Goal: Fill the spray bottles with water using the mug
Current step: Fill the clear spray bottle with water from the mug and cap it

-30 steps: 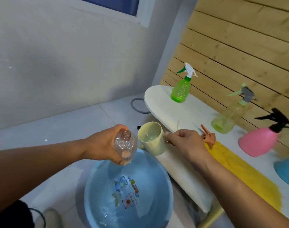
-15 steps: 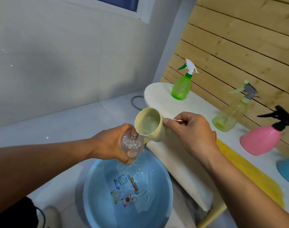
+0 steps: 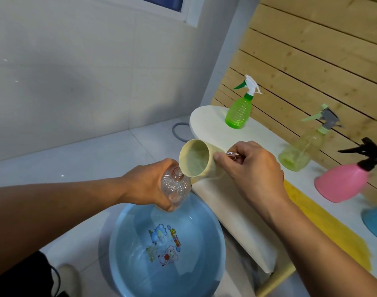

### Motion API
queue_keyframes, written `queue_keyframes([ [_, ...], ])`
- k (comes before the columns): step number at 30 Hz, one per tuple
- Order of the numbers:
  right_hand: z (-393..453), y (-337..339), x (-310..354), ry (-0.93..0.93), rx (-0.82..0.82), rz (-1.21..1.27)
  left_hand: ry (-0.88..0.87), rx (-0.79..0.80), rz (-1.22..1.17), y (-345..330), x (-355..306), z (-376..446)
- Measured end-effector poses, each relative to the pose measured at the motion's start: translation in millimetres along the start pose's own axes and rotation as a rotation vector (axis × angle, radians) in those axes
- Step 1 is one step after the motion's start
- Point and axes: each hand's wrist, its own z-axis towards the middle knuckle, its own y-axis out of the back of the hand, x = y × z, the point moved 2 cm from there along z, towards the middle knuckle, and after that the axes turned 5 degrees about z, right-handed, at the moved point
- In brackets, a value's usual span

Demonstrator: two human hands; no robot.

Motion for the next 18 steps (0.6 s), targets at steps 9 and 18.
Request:
queue_keyframes([
  [9, -0.9, -0.7, 0.2, 0.059, -0.03, 0.01, 0.0, 0.005, 0.004, -0.5, 0.1, 1.4],
  [18, 0.0, -1.5, -0.1, 0.114, -0.06, -0.024, 0.005, 0.01, -0.005, -0.2, -0.2, 1.3],
])
